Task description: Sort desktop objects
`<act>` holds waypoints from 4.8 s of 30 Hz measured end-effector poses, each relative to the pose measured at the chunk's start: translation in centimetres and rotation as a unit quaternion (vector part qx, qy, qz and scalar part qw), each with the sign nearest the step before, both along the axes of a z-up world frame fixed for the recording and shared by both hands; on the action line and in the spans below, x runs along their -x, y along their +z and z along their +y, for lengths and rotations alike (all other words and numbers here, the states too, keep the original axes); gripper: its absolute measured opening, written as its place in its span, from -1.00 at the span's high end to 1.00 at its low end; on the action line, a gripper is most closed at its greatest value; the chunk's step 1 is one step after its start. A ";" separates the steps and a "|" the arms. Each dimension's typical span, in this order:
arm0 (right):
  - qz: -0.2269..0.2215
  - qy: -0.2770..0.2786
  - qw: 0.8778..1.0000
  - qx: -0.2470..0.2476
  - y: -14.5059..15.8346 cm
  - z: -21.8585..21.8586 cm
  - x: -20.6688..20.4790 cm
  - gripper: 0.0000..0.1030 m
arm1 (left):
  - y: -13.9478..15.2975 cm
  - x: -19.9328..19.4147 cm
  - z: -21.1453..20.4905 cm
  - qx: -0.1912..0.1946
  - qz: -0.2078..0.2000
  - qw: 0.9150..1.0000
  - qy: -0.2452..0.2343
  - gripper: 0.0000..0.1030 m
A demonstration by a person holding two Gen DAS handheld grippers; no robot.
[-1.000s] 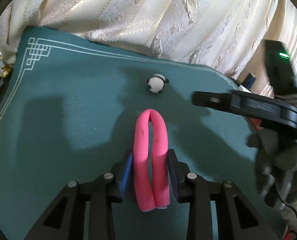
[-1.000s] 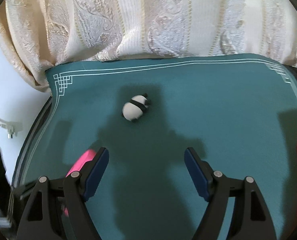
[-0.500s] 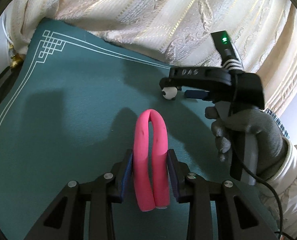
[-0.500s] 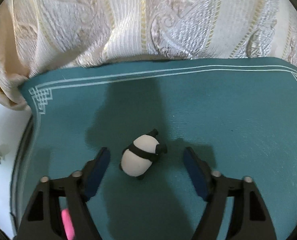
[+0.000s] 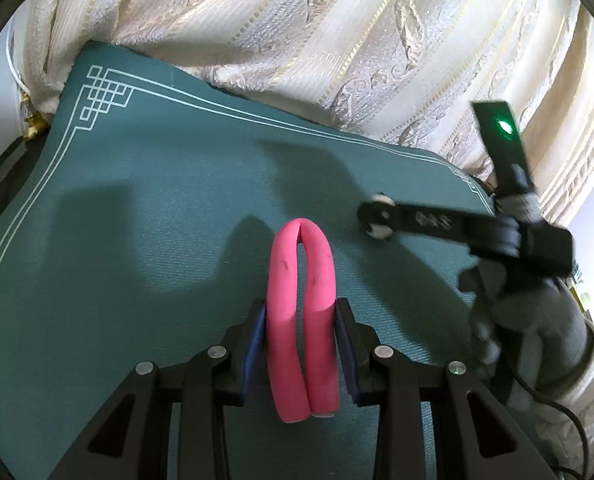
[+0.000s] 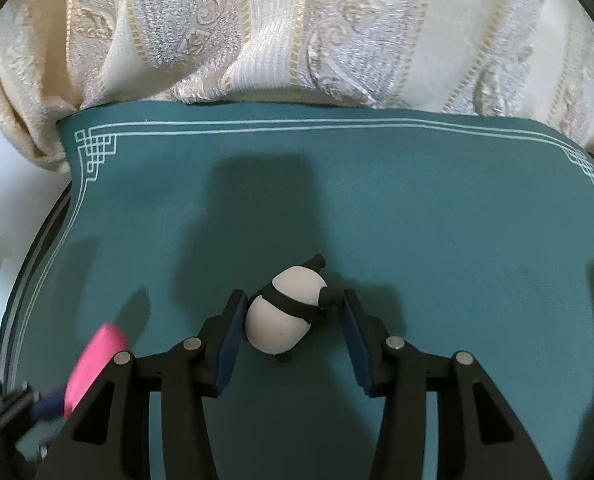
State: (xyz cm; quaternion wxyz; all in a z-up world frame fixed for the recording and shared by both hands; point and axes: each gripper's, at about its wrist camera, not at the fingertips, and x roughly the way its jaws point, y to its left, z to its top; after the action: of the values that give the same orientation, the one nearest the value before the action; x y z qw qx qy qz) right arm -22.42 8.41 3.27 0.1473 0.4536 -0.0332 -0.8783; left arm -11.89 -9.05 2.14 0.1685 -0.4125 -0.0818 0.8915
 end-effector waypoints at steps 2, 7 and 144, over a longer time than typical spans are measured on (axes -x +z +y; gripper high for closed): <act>0.001 0.002 1.000 -0.003 0.1 0.5 -1.2 0.02 | 0.0 -0.2 0.1 0.008 0.003 1.000 0.001 0.32; 0.000 0.006 1.000 -0.006 0.0 1.7 -4.3 0.02 | 0.0 -0.5 0.4 0.021 0.008 1.000 0.001 0.32; 0.132 -0.229 0.963 0.059 5.9 34.2 -26.0 -0.35 | 7.5 -7.8 36.3 -0.001 0.071 0.964 -0.256 -0.60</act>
State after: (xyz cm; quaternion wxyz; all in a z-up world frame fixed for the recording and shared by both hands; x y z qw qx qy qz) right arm 3.57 42.56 9.20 -0.0282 0.3043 -0.1686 -0.9371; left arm -4.08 27.26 9.65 0.3969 -0.3553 0.0373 0.8455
